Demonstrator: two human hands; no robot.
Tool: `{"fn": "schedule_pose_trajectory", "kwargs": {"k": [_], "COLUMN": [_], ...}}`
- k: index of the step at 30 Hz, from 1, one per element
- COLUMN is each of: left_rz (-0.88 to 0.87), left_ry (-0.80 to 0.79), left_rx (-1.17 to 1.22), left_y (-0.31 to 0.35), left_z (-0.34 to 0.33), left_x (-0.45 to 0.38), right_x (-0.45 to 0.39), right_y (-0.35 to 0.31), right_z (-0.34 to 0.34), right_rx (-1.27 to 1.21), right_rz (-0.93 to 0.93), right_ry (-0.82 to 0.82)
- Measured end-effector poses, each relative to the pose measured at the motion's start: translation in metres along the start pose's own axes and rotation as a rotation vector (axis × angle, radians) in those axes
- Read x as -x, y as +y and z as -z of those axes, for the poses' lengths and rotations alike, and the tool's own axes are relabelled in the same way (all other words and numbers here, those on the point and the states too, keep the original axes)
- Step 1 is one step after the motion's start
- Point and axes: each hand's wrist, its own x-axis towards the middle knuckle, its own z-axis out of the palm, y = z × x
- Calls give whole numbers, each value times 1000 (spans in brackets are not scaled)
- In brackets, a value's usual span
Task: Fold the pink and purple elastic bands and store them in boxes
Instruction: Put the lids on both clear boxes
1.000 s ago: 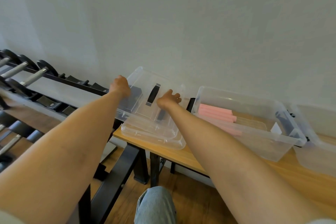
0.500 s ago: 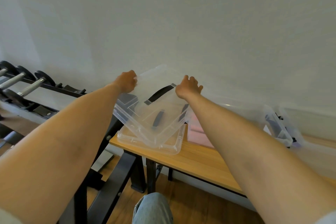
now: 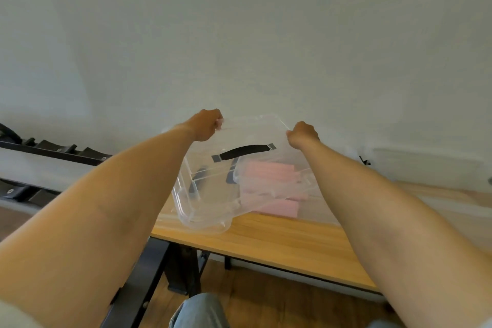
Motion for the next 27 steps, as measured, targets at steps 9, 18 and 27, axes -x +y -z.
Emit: {"fn": "schedule_pose_trajectory", "kwargs": {"k": [9, 18, 27], "left_rz": [-86, 7, 338], "left_ry": [154, 190, 35], "left_rx": [-85, -141, 222], "left_y": [68, 82, 93], "left_z": [-27, -58, -73], "left_x": [-28, -26, -23], "right_x": [9, 3, 6], "right_y": [68, 119, 152], "right_z": [23, 41, 45], "right_rx": [245, 278, 244], "right_rz": [63, -93, -275], "right_ry": [264, 303, 296]}}
